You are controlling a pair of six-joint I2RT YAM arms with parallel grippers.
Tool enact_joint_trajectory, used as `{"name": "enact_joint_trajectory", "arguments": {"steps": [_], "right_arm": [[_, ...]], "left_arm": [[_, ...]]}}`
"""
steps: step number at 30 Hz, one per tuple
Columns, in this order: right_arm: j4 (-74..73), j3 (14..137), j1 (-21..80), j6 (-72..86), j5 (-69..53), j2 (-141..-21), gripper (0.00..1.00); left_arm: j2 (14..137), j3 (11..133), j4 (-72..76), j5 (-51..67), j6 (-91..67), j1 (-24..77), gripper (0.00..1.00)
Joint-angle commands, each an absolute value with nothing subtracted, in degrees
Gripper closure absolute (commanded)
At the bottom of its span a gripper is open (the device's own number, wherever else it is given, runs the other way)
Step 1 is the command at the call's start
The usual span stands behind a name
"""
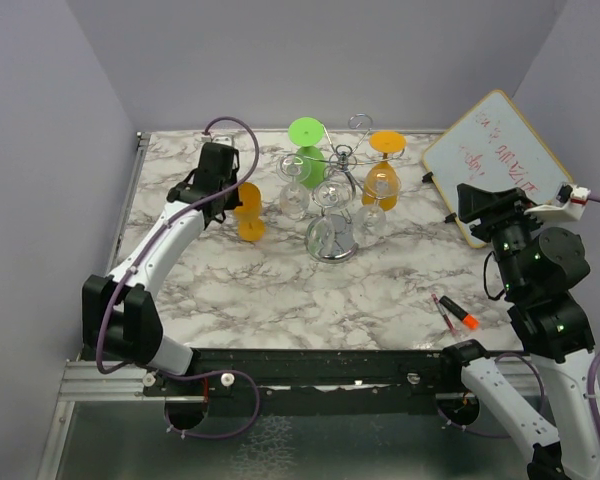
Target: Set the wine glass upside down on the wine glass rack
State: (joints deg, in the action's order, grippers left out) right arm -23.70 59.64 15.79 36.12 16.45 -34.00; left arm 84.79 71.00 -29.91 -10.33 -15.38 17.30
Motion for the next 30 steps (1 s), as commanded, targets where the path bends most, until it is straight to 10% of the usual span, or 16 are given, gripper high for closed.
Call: {"name": "enact_joint_trajectory", "arguments": {"steps": [1,30], "right_arm": [[-25.4,60.9,15.9,35.9,18.0,-34.2,0.44],[-12.8,56.0,15.8,34.0,-0.4,-31.4,0.38]], "left_arm": [[79.6,74.0,-29.6,-21.7,-15.8,17.0,1.00],[50.6,76.5,-7.3,5.0,-35.1,17.0,1.00]]}}
